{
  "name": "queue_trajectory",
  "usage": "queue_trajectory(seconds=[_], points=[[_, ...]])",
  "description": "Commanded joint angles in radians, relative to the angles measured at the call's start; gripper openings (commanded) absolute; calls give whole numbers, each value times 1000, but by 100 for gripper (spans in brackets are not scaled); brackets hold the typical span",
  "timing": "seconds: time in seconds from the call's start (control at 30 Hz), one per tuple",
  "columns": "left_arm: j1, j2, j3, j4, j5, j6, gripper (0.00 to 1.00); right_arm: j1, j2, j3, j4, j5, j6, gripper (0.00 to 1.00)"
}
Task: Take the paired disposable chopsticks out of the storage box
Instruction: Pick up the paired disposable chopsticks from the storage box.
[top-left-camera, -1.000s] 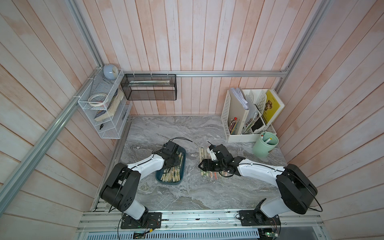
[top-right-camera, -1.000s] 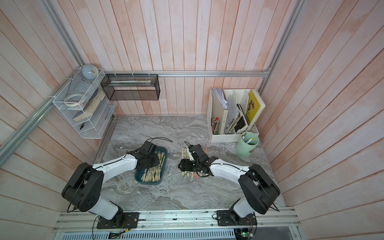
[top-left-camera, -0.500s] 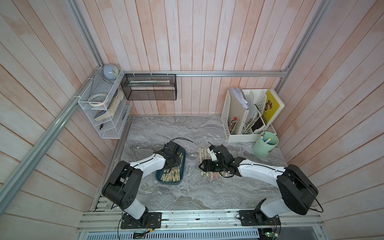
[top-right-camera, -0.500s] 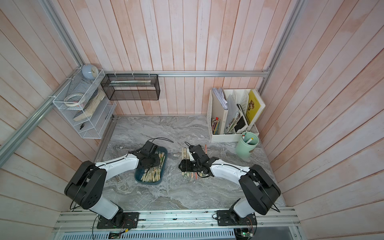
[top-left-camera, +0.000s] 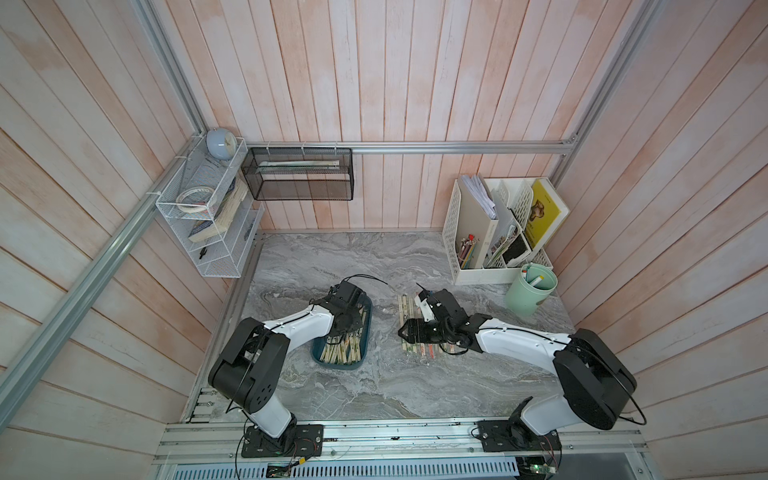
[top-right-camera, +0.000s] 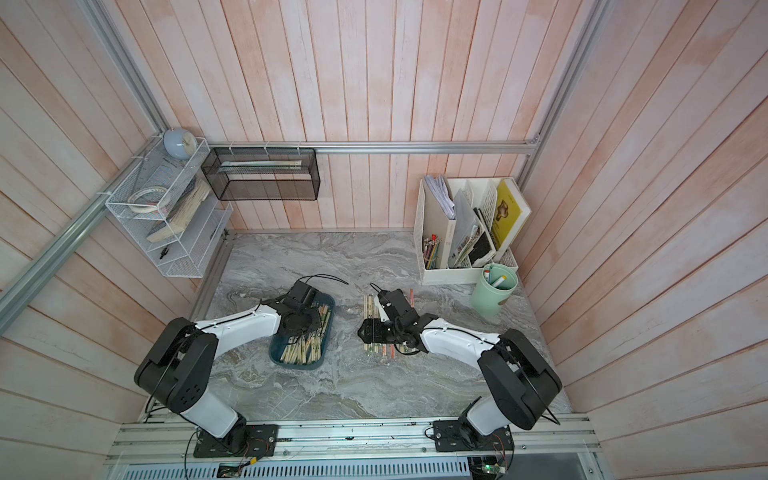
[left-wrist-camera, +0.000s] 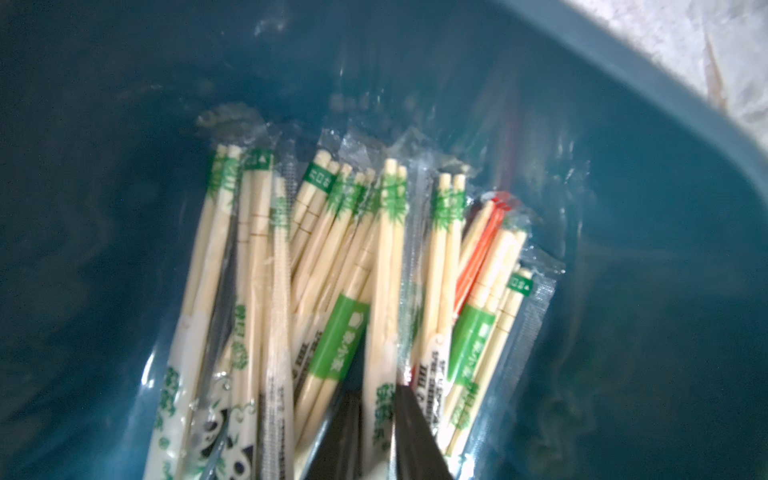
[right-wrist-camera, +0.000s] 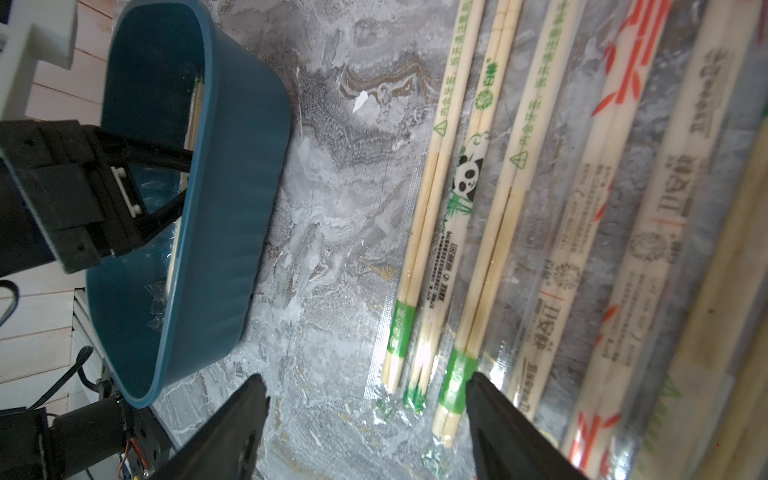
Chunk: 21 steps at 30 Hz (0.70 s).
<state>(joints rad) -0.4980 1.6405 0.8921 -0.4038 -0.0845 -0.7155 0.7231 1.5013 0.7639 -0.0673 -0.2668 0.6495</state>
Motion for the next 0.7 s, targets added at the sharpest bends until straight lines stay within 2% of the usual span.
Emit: queue_trajectory(seconds=[0.0,0.2,0.67], points=[[-2,-20,17,-29,-16,7,14,-7,-1,1,-5,10,-19,78],[-2,-33,25,-47,-24,10,11,-10,-27,-17,-2,16,-14,78],[22,-116,87,-116,-56,42,11,-17,-25,-26,8,10,-17,78]])
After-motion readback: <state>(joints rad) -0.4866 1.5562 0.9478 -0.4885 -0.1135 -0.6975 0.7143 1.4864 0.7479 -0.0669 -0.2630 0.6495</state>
